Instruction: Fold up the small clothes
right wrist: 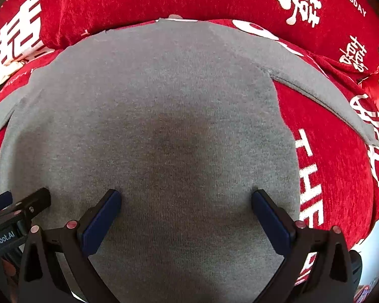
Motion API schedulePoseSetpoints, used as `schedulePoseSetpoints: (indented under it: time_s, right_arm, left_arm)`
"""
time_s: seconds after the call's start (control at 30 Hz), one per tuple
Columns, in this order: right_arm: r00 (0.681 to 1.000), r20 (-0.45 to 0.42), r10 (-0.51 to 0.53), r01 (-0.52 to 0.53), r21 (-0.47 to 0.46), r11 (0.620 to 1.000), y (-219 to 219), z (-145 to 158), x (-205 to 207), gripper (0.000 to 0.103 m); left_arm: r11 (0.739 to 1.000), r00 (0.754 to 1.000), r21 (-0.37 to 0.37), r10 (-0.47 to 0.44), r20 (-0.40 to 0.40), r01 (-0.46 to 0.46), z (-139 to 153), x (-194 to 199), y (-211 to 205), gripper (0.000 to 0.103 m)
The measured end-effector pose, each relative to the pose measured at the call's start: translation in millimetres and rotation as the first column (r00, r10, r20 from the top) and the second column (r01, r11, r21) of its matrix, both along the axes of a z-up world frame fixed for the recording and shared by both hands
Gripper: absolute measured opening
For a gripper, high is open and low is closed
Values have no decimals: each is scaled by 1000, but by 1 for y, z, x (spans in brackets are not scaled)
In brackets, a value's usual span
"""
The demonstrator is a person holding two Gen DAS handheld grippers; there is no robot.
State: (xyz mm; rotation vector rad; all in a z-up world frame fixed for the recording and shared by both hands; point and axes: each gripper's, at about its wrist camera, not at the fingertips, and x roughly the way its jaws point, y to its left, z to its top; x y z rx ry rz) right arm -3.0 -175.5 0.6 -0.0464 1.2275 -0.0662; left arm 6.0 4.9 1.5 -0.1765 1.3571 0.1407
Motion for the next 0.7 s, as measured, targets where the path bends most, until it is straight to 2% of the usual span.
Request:
schedulePoseSetpoints:
  time_s: [0.13,0.4,0.7]
  right_arm:
    - [1000,-13,26,-26,3,1000,1,6,2,103]
    - [994,95,53,-48,-50,998,-7,29,3,103]
    - [986,154,-66,72,-38,997,-72,40,14,103]
  left_arm:
    - [1000,1000,9,3,-11,-3,5,9,-2,103]
    - [997,998,40,-65,22,64,26,46,-35,103]
    - [986,986,50,-159,39,157,33,83,-101,103]
